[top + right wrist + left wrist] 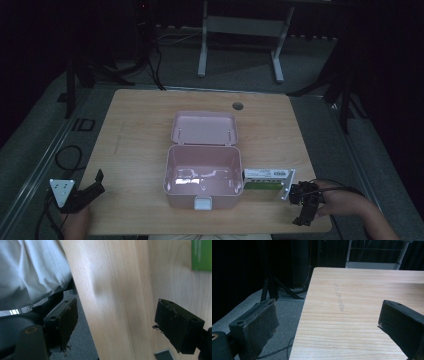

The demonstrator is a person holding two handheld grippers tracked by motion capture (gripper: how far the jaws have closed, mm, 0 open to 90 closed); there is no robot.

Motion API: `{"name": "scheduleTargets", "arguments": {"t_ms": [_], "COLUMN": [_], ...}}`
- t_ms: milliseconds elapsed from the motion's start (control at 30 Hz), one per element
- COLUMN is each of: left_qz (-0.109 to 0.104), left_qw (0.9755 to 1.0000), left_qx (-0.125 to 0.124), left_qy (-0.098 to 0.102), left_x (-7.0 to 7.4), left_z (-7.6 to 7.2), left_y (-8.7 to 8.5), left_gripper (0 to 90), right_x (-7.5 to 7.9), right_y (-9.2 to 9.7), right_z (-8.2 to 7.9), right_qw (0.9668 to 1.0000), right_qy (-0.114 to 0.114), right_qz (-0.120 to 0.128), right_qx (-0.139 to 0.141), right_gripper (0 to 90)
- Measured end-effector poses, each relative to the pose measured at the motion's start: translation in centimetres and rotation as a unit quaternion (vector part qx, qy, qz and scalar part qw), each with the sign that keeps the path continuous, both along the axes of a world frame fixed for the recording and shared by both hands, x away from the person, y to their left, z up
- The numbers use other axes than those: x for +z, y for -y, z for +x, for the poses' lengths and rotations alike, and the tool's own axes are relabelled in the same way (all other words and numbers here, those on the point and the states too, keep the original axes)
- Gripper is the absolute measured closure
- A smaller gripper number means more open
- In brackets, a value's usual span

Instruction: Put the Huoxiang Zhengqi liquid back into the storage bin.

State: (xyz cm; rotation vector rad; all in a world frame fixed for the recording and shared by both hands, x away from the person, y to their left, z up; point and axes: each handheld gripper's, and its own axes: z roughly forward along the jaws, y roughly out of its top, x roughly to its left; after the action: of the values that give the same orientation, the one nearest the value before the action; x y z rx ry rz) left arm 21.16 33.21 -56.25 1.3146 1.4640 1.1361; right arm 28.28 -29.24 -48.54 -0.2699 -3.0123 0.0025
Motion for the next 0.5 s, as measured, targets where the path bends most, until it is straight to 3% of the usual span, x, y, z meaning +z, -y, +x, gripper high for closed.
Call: {"name": "scheduleTargets", "arguments": {"t_ms": [233,500], "left_qz": [0.0,0.0], "left_qw": [1.0,1.0], "left_qx": [-0.001,-0.002], "left_qy": [0.0,0.0], "left_x": [0.0,0.0], "left_z": [0.0,0.0], "left_y": [0.0,0.0], "left_gripper": [2.7,2.8], "right_x": [0.9,1.6], "right_y": [-2.4,-4.7], "right_z": [-0.1,-0.1], "right_qw": [0.999,0.9971], "right_qy": [-0.011,-0.007], "right_qz": [0.006,0.004], "right_qx": [0.042,0.076], "right_gripper": [18.4,22.0]}}
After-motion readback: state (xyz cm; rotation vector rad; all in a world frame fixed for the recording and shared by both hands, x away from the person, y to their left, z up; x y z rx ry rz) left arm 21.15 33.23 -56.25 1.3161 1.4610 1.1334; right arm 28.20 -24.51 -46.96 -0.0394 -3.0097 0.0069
